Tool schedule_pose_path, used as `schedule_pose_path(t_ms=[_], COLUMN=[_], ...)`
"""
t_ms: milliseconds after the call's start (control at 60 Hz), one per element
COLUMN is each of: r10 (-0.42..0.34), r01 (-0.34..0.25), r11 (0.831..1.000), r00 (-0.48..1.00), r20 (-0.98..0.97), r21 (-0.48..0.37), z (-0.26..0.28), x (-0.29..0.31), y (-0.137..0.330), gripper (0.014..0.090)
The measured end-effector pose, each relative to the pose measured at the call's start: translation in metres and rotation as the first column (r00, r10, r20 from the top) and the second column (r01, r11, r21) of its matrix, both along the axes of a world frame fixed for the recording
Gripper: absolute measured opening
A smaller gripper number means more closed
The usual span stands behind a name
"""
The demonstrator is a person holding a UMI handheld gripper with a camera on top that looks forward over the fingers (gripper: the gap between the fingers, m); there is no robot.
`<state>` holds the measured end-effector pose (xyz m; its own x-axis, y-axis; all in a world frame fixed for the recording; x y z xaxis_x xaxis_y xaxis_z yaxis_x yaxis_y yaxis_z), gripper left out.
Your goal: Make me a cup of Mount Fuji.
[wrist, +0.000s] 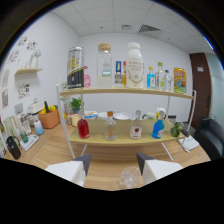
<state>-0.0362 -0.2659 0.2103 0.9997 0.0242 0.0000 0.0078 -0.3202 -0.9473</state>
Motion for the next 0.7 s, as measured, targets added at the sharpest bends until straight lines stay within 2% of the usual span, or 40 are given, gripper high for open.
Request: schedule_pose_path(t_ms=[217,350,467,600,700], r10=[-0.015,-0.033,-0.049,-0.064,-0.067], r01=[0.017,0.034,0.050,0.064,0.067], r11=[0.996,0.994,0.997,0.997,0.997], r00=[1.000,0.999,0.998,0.998,0.998], r20=[-0.027,-0.015,-0.027,-0.012,-0.015], r21=[0.092,0.103,0.059,0.031,0.038], z=[0.014,0.004,-0.018,-0.032,-0.032], x=[-0.018,-0.016,-0.013,-0.009,-0.009], y=[0.082,0.126,0.153,0.167,0.163], gripper=[0.0852,0.0795,0.0675,0.0370,0.0363])
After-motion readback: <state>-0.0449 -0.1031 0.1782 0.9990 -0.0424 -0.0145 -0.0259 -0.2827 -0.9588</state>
